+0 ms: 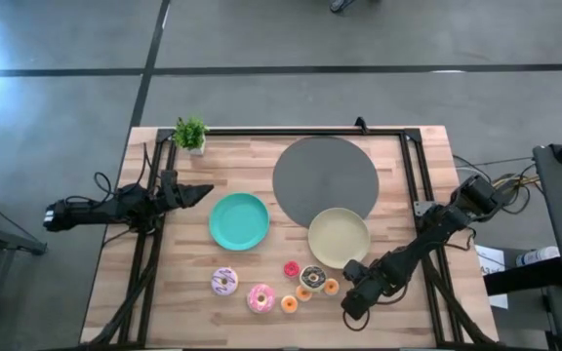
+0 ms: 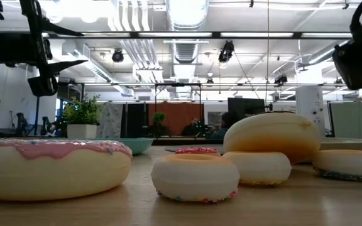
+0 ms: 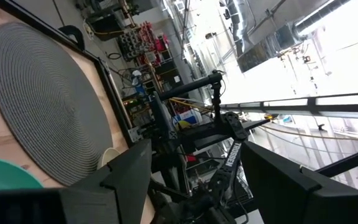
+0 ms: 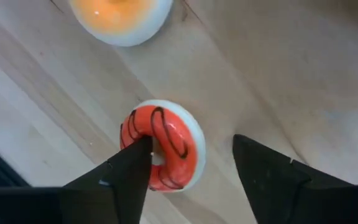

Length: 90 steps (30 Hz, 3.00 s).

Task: Pick & Place donuts
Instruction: Put the bottom small red doughnut on the brown plate, then put the small blue doughnut on the brown plate

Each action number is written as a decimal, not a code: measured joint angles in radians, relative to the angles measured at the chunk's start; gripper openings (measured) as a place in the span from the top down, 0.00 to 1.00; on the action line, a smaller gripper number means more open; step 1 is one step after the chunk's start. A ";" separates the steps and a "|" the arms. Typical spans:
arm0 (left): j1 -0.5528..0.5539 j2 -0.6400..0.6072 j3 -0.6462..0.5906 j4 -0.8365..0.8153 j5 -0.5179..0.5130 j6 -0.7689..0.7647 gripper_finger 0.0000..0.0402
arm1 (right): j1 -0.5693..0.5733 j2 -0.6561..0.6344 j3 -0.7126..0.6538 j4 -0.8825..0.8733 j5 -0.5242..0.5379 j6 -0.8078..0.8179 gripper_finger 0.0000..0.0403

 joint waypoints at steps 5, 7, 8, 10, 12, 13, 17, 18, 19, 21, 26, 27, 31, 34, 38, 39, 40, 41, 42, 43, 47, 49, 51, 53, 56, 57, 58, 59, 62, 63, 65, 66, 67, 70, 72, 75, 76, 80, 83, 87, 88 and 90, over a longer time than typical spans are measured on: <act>0.000 0.000 0.000 0.000 -0.001 -0.001 0.45 | 0.000 0.001 -0.004 0.003 0.000 -0.020 0.62; 0.000 0.000 0.000 0.000 -0.001 -0.002 0.45 | 0.001 0.001 -0.008 0.003 0.003 -0.026 0.70; 0.000 0.000 0.000 0.000 -0.001 -0.001 0.45 | 0.001 0.001 -0.008 0.005 0.004 -0.026 0.75; 0.000 0.000 0.000 0.000 -0.002 0.003 0.45 | 0.001 -0.005 -0.009 0.004 0.008 -0.025 0.85; 0.000 0.000 0.000 0.000 -0.003 0.012 0.45 | 0.002 -0.026 -0.009 -0.004 0.026 -0.023 0.94; 0.000 0.000 0.000 0.000 -0.004 0.015 0.45 | 0.001 -0.044 -0.007 -0.019 0.032 -0.022 0.95; 0.000 0.000 0.000 0.000 -0.006 0.015 0.45 | -0.018 -0.162 0.021 -0.195 0.126 0.012 0.97; 0.000 0.000 0.000 0.000 -0.006 0.013 0.45 | -0.028 -0.197 0.022 -0.235 0.162 0.019 0.97; 0.000 0.000 0.000 0.000 -0.006 0.008 0.45 | -0.046 -0.230 0.022 -0.274 0.198 0.021 0.97; 0.000 0.000 0.000 0.000 -0.006 -0.001 0.45 | -0.104 -0.282 0.003 -0.298 0.225 -0.008 0.97; 0.000 0.000 0.000 0.004 -0.007 0.011 0.45 | -0.301 -0.270 -0.073 -0.205 0.133 -0.193 0.97; 0.000 0.001 0.000 0.003 -0.007 0.010 0.45 | -0.327 -0.260 -0.087 -0.184 0.111 -0.215 0.97; 0.000 0.001 0.000 0.005 -0.006 0.006 0.45 | -0.367 -0.224 -0.100 -0.138 0.071 -0.294 0.95; 0.000 0.001 0.000 0.006 -0.005 0.005 0.45 | -0.365 -0.210 -0.094 -0.148 0.055 -0.317 0.89; 0.000 0.001 0.000 0.008 -0.005 0.004 0.45 | -0.364 -0.209 -0.093 -0.156 0.044 -0.319 0.74; 0.000 0.001 0.000 0.008 -0.005 0.005 0.45 | -0.364 -0.209 -0.094 -0.161 0.044 -0.319 0.70; 0.000 0.001 0.000 0.008 -0.005 0.009 0.45 | -0.364 -0.209 -0.094 -0.162 0.044 -0.319 0.66; 0.000 0.001 0.000 0.008 -0.005 0.011 0.45 | -0.363 -0.212 -0.094 -0.163 0.044 -0.322 0.62; 0.000 0.001 0.000 0.008 -0.006 0.011 0.45 | -0.363 -0.215 -0.094 -0.170 0.044 -0.328 0.58; 0.000 0.001 0.000 0.008 -0.007 0.011 0.45 | -0.362 -0.218 -0.092 -0.183 0.046 -0.335 0.55; 0.000 0.001 0.000 0.008 -0.023 0.011 0.45 | -0.340 -0.248 -0.051 -0.215 0.094 -0.409 0.46; 0.000 0.001 0.000 0.008 -0.025 0.011 0.45 | -0.326 -0.267 -0.021 -0.217 0.116 -0.468 0.44; 0.000 0.001 0.000 0.009 -0.025 -0.004 0.45 | -0.322 -0.274 0.001 -0.217 0.123 -0.520 0.43; -0.001 0.001 0.003 0.006 -0.024 -0.032 0.45 | -0.321 -0.274 0.020 -0.220 0.124 -0.572 0.43; -0.005 0.022 0.030 -0.003 0.015 -0.033 0.45 | -0.310 -0.274 0.050 -0.221 0.131 -0.641 0.43; -0.008 0.033 0.044 -0.009 0.023 -0.024 0.45 | -0.307 -0.274 0.059 -0.228 0.131 -0.656 0.43; -0.011 0.050 0.063 -0.027 0.038 -0.016 0.45 | -0.302 -0.274 0.066 -0.239 0.133 -0.666 0.43; -0.014 0.071 0.084 -0.056 0.055 -0.010 0.46 | -0.297 -0.274 0.075 -0.261 0.145 -0.671 0.43; -0.031 0.159 0.148 -0.145 0.117 -0.004 0.48 | -0.278 -0.274 0.095 -0.307 0.185 -0.672 0.43; -0.038 0.193 0.172 -0.158 0.134 0.002 0.48 | -0.267 -0.274 0.098 -0.306 0.183 -0.672 0.43; -0.054 0.269 0.219 -0.157 0.166 0.039 0.49 | -0.236 -0.269 0.108 -0.291 0.167 -0.678 0.43; -0.063 0.308 0.240 -0.157 0.177 0.066 0.50 | -0.220 -0.263 0.114 -0.275 0.152 -0.682 0.43; -0.071 0.349 0.259 -0.159 0.181 0.100 0.50 | -0.202 -0.256 0.117 -0.263 0.134 -0.688 0.43; -0.094 0.454 0.312 -0.162 0.188 0.215 0.50 | -0.142 -0.208 0.132 -0.233 0.127 -0.718 0.43; -0.101 0.511 0.335 -0.167 0.188 0.267 0.50 | -0.106 -0.163 0.147 -0.173 0.127 -0.741 0.43; -0.104 0.577 0.356 -0.171 0.204 0.296 0.50 | -0.068 -0.080 0.184 -0.094 0.127 -0.785 0.43; -0.104 0.597 0.358 -0.175 0.215 0.297 0.50 | -0.062 -0.054 0.193 -0.090 0.127 -0.787 0.43; -0.104 0.643 0.363 -0.167 0.230 0.299 0.50 | -0.061 -0.016 0.208 -0.065 0.153 -0.791 0.45; -0.104 0.666 0.358 -0.183 0.244 0.297 0.50 | -0.055 0.005 0.197 0.000 0.152 -0.793 0.47; -0.104 0.666 0.357 -0.172 0.272 0.295 0.50 | -0.052 0.055 0.198 0.044 0.124 -0.781 0.49; -0.104 0.666 0.356 -0.175 0.273 0.295 0.50 | -0.052 0.069 0.205 0.039 0.134 -0.778 0.49; -0.104 0.665 0.354 -0.177 0.273 0.295 0.50 | -0.051 0.100 0.225 0.039 0.167 -0.774 0.51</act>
